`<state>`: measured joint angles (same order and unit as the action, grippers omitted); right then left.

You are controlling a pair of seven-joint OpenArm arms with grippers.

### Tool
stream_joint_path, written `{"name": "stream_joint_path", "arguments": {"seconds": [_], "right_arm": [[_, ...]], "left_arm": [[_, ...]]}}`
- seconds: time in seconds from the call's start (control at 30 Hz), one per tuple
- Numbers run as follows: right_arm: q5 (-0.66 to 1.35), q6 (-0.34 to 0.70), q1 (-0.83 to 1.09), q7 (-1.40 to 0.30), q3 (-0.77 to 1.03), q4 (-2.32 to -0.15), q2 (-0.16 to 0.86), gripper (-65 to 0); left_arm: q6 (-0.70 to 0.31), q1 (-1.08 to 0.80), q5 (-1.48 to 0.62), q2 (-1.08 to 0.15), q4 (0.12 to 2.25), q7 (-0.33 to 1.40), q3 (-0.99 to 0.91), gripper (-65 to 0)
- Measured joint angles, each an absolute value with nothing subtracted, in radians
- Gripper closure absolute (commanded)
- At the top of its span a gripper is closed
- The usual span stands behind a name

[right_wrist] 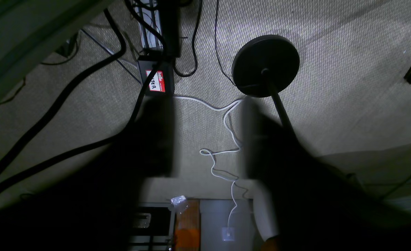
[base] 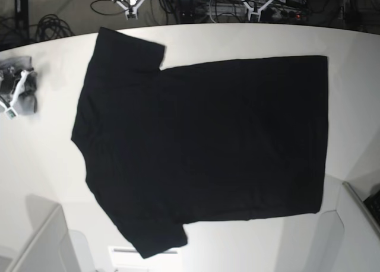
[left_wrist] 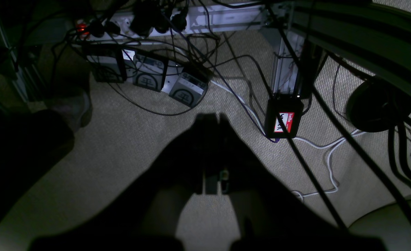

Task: Fold the T-shirt properly
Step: 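Move both grippers from rest toward the shirt's shoulder corners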

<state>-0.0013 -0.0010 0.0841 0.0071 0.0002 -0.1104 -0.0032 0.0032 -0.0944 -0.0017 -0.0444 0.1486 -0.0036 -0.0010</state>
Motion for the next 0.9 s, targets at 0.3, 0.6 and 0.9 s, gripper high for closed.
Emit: {"name": "stream_joint_path", "arguments": {"seconds": [0.3,0.6,0.9], "right_arm": [[-0.001,-0.001,0.084,0.007,0.0,-0.11,-0.003,0.0],[-0.001,-0.001,0.084,0.007,0.0,-0.11,-0.003,0.0],[-0.001,-0.001,0.116,0.01,0.0,-0.123,-0.002,0.0]], "left_arm": [[0.003,-0.094,-0.005,-0.045,0.149,-0.003,-0.001,-20.6],[0.003,-0.095,-0.007,-0.045,0.149,-0.004,0.001,0.0],[0.003,-0.134,-0.001,-0.048,0.168,-0.007,0.008,0.0]]}}
